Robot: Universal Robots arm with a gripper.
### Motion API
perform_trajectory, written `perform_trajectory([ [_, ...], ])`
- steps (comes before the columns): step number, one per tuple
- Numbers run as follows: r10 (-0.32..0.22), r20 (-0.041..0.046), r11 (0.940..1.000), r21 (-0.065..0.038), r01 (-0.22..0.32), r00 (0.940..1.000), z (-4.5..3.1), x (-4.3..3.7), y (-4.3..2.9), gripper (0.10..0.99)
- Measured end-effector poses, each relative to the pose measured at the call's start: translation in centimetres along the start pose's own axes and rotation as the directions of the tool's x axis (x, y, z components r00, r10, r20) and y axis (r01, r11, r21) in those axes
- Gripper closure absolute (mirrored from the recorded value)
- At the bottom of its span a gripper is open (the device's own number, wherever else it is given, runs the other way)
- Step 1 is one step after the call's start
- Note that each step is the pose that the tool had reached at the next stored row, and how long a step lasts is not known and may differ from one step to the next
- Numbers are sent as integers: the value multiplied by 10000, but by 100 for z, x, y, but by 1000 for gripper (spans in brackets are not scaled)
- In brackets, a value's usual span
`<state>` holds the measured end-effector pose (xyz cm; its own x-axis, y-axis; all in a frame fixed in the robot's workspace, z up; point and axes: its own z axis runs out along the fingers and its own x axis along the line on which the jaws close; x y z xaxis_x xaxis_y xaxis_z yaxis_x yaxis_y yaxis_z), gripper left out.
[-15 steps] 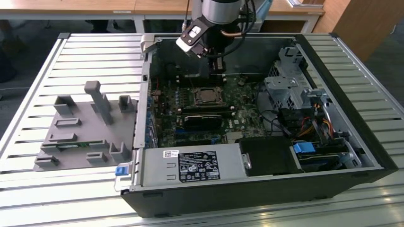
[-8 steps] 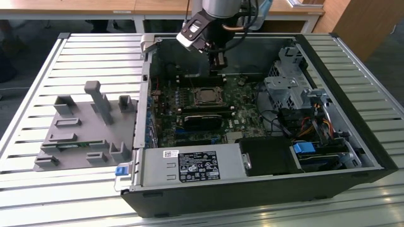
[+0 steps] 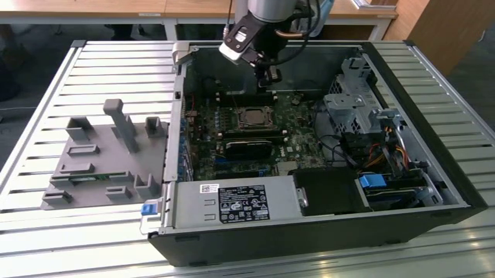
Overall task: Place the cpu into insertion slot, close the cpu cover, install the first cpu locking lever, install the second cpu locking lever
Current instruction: 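Install the first cpu locking lever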
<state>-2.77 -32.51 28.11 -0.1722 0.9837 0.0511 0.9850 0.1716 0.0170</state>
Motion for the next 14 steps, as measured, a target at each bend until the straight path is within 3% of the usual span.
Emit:
perform_trajectory([
  [4,-567,-11,9984,28,567,9984,0,0,0,980],
  [9,-1307,-28,9914,65,1308,9914,3,0,-1,980],
  [14,-2126,-48,9771,105,2126,9771,9,0,-2,980],
])
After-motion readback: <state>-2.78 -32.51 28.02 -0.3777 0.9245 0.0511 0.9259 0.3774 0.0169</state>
